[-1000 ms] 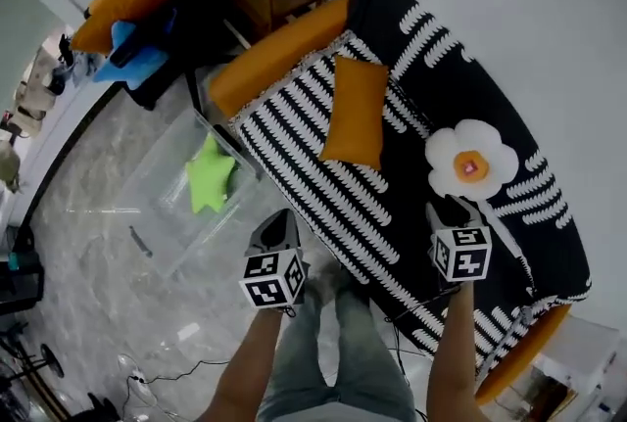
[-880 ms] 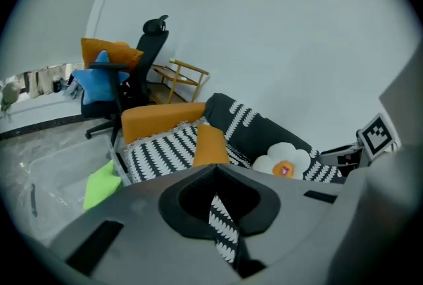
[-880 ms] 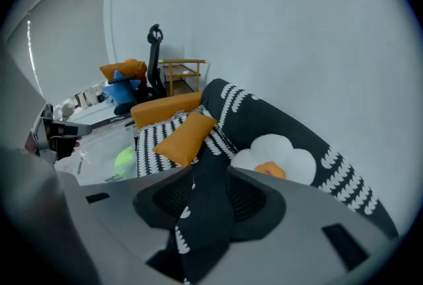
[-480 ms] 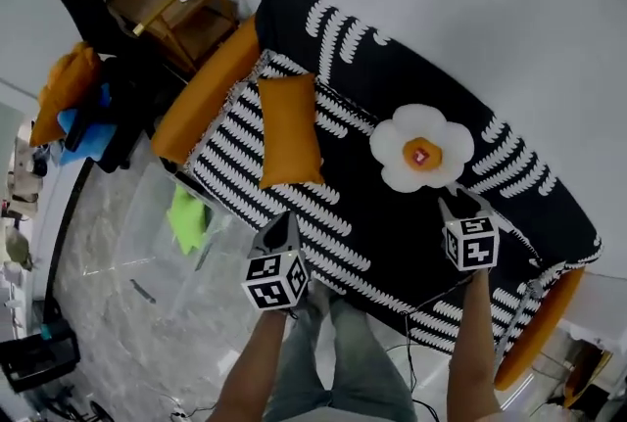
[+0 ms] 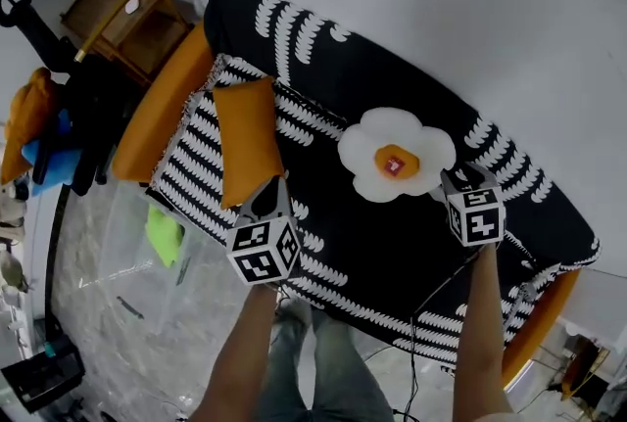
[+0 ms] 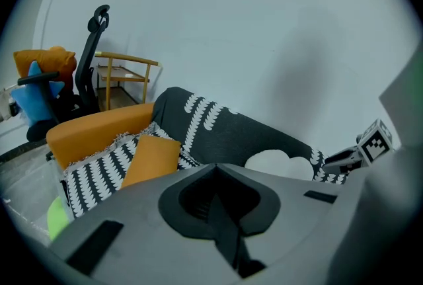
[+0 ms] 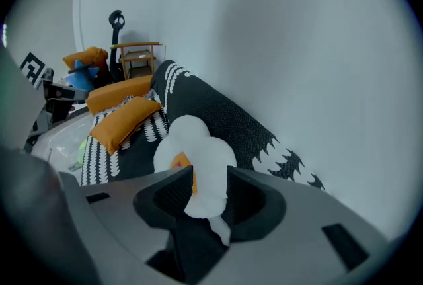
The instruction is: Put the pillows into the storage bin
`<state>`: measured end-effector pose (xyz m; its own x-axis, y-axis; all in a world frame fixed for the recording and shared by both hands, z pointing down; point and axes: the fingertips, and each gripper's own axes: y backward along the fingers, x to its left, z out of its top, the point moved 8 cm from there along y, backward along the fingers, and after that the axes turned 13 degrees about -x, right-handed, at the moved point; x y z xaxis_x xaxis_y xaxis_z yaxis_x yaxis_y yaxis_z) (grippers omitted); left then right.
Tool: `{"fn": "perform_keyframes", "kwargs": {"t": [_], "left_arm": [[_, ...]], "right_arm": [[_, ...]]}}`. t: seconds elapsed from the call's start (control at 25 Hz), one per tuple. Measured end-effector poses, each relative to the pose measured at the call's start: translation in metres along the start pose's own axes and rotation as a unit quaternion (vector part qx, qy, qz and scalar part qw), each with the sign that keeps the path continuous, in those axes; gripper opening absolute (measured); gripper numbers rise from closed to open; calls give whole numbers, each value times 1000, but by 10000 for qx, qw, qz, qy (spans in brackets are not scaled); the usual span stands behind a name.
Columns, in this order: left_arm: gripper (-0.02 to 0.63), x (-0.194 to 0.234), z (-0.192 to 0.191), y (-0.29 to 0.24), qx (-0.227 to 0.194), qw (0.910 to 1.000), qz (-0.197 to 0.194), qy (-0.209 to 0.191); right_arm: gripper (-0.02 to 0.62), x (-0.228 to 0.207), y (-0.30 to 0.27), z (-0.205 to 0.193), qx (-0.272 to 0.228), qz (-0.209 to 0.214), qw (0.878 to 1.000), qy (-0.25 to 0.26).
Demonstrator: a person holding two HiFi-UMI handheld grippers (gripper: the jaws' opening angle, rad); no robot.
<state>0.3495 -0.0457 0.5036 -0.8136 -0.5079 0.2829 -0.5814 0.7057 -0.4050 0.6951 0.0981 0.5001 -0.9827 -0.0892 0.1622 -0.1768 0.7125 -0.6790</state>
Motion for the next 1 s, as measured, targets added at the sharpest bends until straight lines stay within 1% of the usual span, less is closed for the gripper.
{"fn": "perform_keyframes", "kwargs": {"t": [0.16,0.28,0.4,0.6,0.76,0.84,1.0], "left_arm": [[3,-1,1,-32,81,9999,-23,-107],[3,-1,-3,-42,158,9998,-20,-124],[3,2,-9,-46,249,9996,29,-124],[3,10,-18,-46,394,9991,135,-108],[3,16,-20,-46,409,9989,191,-94],[3,17,-19,-46,404,9989,206,-91],[3,22,-16,-44,382,9989,252,-89]], "right_arm": [[160,-16,-29,6,123,103,9999,58],[160,-24,-44,5,216,191,9996,27],[160,-29,-56,2,284,307,9990,-125],[160,-33,-68,0,419,475,9978,-182],[155,-35,-75,-2,500,637,9963,-290],[147,-34,-78,-3,559,695,9957,-264],[132,-31,-83,0,690,715,9950,-43]]}}
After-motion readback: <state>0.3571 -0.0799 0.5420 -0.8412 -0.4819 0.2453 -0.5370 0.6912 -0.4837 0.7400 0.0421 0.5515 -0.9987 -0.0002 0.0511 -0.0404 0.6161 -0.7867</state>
